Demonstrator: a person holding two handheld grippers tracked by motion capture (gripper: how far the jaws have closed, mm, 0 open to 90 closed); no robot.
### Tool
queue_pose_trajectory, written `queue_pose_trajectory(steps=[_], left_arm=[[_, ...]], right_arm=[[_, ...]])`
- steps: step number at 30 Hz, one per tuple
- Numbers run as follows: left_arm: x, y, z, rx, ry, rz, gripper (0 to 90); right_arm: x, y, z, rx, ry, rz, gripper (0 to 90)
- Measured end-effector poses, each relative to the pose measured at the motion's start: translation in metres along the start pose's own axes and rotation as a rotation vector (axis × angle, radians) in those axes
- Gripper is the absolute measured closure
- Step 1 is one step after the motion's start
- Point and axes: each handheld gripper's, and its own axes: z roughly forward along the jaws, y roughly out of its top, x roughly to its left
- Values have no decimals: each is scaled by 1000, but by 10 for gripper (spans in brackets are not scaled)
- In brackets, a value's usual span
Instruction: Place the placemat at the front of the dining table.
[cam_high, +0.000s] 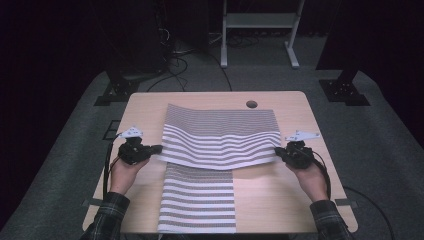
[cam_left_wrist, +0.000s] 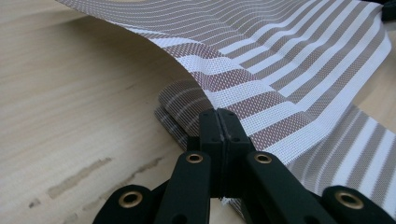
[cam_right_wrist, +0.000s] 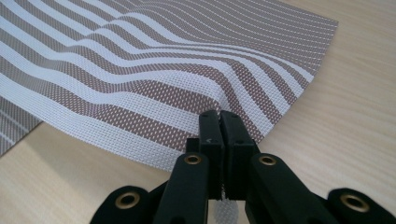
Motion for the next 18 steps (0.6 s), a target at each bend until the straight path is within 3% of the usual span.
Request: queue_pose_trajectory(steps=[18], left_arm=[[43,31,23,-31,54,-34,900]], right_arm=[[-24,47,44,5,-26,22,882]])
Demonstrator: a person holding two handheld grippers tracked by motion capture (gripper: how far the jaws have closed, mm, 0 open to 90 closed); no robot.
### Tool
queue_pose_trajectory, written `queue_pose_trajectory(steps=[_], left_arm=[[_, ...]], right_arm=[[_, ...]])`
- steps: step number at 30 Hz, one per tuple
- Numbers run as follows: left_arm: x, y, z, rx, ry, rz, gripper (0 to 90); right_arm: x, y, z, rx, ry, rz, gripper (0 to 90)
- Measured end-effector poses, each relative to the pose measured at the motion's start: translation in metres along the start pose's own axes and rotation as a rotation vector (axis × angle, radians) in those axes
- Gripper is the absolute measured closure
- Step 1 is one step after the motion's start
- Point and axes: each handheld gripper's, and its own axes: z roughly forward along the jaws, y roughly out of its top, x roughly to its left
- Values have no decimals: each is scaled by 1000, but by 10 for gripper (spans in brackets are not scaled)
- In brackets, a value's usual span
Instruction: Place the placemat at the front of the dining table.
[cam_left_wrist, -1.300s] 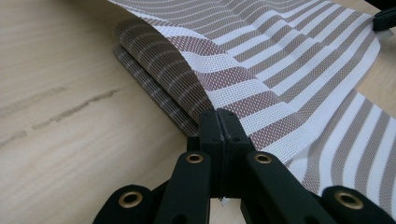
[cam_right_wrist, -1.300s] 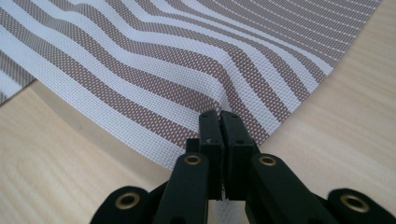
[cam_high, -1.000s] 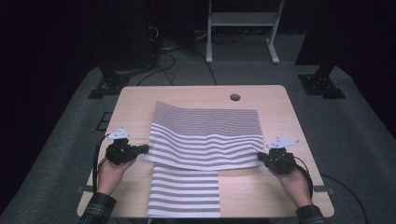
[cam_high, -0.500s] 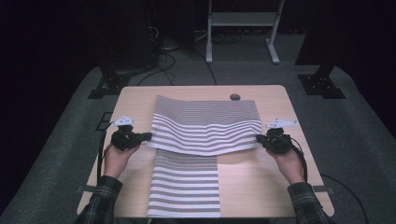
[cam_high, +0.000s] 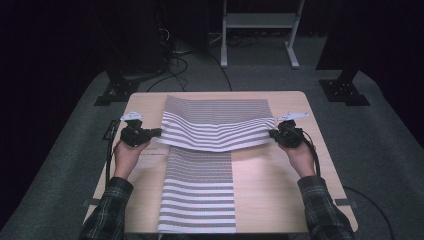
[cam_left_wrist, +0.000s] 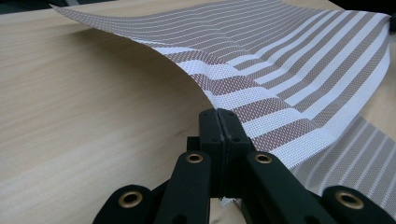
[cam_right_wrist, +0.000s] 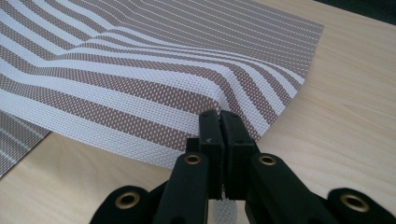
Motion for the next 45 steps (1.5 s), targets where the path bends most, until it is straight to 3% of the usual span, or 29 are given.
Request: queue_pose_trajectory(steps=[11,13,19,30,33,39,42,45], left_arm=[[18,15,22,29,55,-2,900],[21,14,26,24,57,-17,900],[26,9,40,48,71,-41,900],[27,1,62,127,133,-24,900],[27,-1,63,144,164,1,884],[26,-2,62,130,192,15,757],[23,-2,62,128,204,30,730],[20,-2,61,102,200,33,747]], right_arm=[[-15,19,27,-3,-10,34,882],[-17,21,30,-18,-17,37,882],[-22,15,46,0,-28,55,881],[-27,7,62,32,-60,54,870],[-28,5,64,38,-50,68,845],[-32,5,60,17,-33,105,663],[-30,5,60,34,-38,91,822],[-28,2,65,66,-52,73,900]])
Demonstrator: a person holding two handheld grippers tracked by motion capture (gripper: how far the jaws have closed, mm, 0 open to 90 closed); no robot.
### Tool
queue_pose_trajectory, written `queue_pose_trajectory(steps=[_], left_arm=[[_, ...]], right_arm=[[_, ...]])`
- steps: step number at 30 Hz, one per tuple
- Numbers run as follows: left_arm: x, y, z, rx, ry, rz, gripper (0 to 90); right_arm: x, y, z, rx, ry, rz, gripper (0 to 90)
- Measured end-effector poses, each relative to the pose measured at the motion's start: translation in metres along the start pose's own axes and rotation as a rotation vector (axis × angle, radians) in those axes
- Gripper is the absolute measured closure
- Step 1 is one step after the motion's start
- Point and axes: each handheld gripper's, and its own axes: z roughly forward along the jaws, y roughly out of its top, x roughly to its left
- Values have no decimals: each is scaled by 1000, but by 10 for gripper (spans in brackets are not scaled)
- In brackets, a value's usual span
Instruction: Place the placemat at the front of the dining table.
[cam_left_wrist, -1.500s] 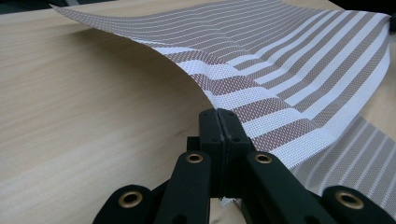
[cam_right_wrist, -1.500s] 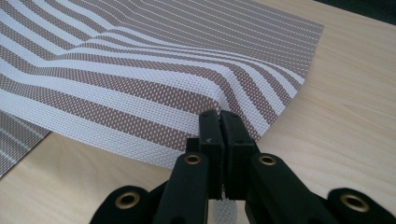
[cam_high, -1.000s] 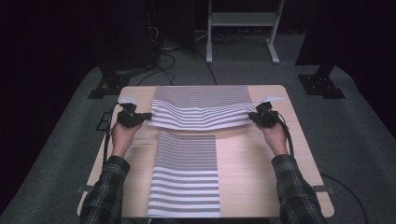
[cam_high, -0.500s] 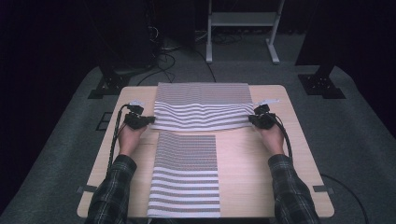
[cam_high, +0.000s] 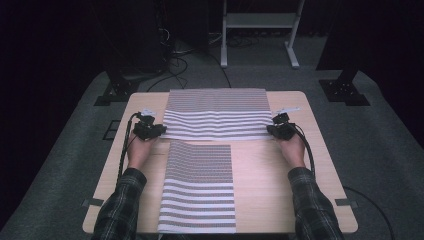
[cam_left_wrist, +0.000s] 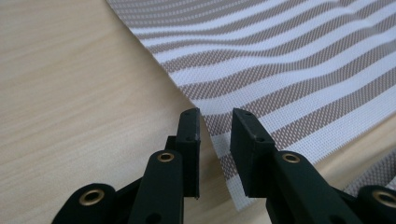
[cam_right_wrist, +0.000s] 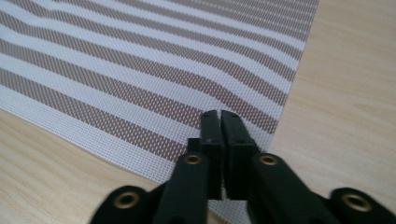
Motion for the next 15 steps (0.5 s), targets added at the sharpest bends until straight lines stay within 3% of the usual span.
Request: queue_pose_trajectory(steps=[4,9,15], left_arm=[[-3,-2,5,32,-24,11,812],[-4,-8,12,69,-11,22,803],[-3,-6,6,43,-9,13,684]], right_arm=[[1,-4,7,30,-7,-10,900],[0,-9,6,6,-3,-2,890],[-2,-8,-5,-32,29,30,633]])
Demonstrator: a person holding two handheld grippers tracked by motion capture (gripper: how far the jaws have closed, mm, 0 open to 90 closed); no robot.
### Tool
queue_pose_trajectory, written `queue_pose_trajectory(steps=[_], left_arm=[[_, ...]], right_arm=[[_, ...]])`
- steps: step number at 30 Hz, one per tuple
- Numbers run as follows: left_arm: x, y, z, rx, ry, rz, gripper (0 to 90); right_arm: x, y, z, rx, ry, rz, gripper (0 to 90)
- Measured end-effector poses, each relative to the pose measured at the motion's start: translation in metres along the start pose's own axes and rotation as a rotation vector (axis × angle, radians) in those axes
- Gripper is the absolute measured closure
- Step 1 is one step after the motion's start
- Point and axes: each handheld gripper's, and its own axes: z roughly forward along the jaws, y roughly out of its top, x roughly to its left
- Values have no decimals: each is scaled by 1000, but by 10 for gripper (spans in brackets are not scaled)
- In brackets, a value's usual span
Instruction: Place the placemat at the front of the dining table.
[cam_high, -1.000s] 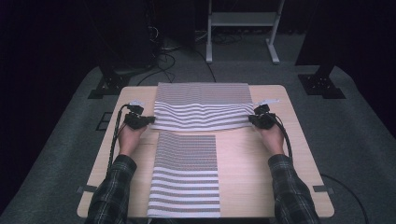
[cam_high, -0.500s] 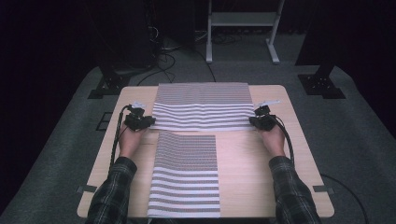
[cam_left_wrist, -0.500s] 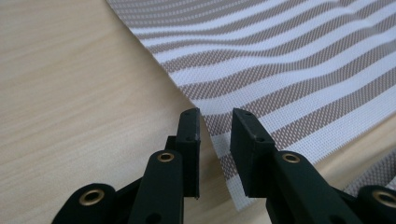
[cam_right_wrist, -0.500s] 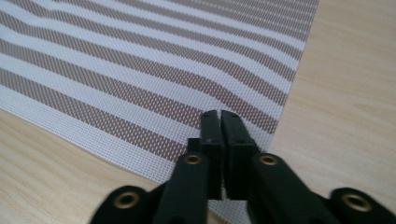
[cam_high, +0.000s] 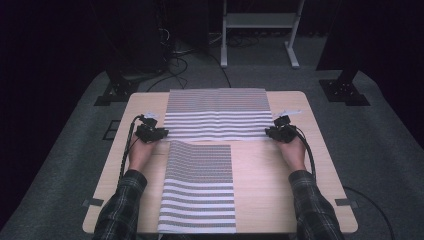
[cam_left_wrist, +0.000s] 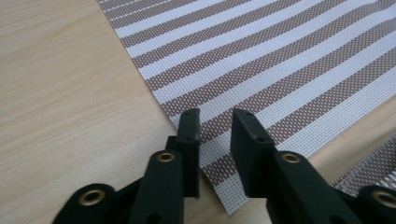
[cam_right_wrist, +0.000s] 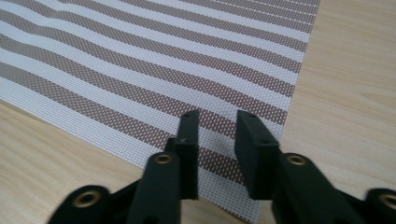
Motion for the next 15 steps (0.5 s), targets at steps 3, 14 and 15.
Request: queue_pose_trajectory(steps=[3,14,15], left_arm=[[1,2,-8,-5,-18,-19,587],[-8,5,-42,-41,-81,-15,36],[-9,4,-47,-43,-78,-9,7]], right_arm=[[0,2,-11,-19,0,15,490],[11,4,-50,-40,-18,-48,101],[14,2,-53,-42,-31,-62,79]])
